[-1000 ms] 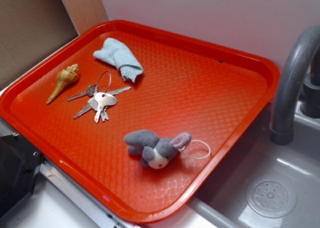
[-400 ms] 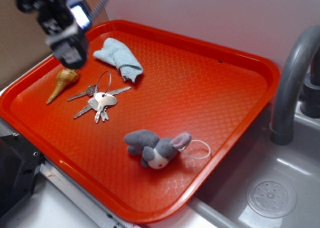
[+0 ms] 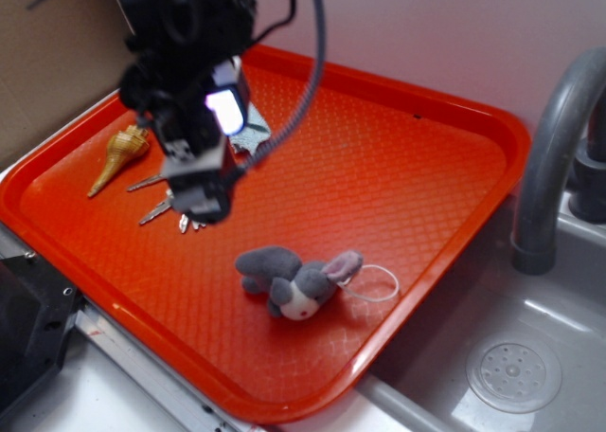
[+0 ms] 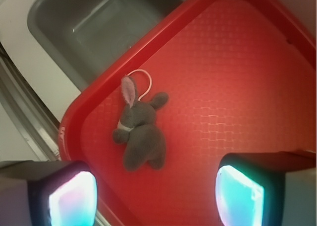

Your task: Grab the gray animal.

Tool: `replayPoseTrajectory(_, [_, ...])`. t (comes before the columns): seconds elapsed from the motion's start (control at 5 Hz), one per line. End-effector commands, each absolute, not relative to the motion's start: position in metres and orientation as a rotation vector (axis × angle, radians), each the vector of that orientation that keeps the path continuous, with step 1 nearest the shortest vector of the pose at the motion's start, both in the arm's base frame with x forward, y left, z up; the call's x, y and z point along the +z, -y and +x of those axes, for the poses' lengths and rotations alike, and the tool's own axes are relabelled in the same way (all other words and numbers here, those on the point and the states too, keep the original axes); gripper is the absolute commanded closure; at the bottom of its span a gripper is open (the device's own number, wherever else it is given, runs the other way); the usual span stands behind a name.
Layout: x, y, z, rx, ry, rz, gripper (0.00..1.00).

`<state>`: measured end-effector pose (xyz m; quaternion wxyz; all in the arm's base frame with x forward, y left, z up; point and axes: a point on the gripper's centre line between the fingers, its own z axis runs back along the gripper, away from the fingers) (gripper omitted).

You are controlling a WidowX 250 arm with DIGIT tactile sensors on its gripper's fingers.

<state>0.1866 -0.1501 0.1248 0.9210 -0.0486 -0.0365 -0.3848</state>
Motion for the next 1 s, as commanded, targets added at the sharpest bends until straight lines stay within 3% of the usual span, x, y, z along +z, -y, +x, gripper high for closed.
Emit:
replayPoseTrajectory(0.0, [0.089, 0.171, 0.190, -0.825, 0.005, -0.041, 0.00])
replayPoseTrajectory(0.2, [0.064, 0.179, 0.190, -0.881, -0.047, -0.025, 0.00])
replayPoseTrajectory(0.6, [0.049, 0.187, 0.181, -0.958, -0.087, -0.039, 0.00])
replayPoseTrajectory(0.8, [0.039, 0.184, 0.176, -0.916, -0.158, 0.009, 0.00])
